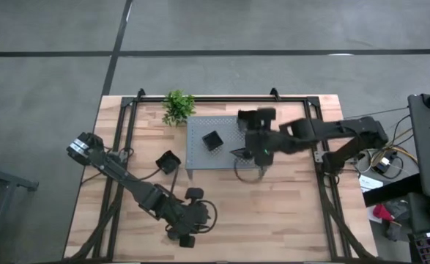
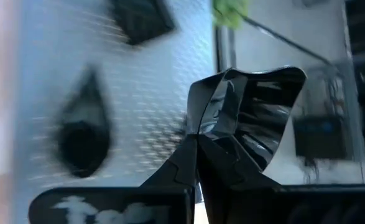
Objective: Pick & Place Mini shaped plates
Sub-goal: Stack the black distorted square plate on top of the black distorted square plate on the shelf
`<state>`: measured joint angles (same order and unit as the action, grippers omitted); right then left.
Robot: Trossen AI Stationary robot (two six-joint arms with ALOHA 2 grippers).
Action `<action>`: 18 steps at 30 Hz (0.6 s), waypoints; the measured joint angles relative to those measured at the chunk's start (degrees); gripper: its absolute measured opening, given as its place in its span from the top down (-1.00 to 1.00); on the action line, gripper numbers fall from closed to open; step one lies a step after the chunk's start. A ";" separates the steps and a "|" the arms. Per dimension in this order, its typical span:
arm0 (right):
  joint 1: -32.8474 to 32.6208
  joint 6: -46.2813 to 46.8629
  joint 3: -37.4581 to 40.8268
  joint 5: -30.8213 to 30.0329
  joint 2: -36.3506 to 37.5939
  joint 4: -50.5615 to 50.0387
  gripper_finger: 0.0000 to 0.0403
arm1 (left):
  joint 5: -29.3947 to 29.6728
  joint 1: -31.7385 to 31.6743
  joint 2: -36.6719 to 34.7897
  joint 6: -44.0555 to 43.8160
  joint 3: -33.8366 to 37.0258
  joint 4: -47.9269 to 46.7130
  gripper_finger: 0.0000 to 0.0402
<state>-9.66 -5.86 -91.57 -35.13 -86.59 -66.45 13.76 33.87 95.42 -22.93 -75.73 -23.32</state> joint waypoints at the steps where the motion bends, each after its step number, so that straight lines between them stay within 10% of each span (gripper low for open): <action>1: 1.41 -0.12 0.00 -0.30 -0.06 0.10 0.96 | 0.00 0.00 0.00 -0.40 0.33 0.26 0.37; 18: 10.90 -2.72 0.17 0.68 -6.13 -3.12 0.96 | 0.02 0.11 0.00 -2.54 1.04 0.72 0.36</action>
<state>1.24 -8.58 -91.39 -34.45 -92.72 -69.57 13.78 33.98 95.42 -25.47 -74.70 -22.61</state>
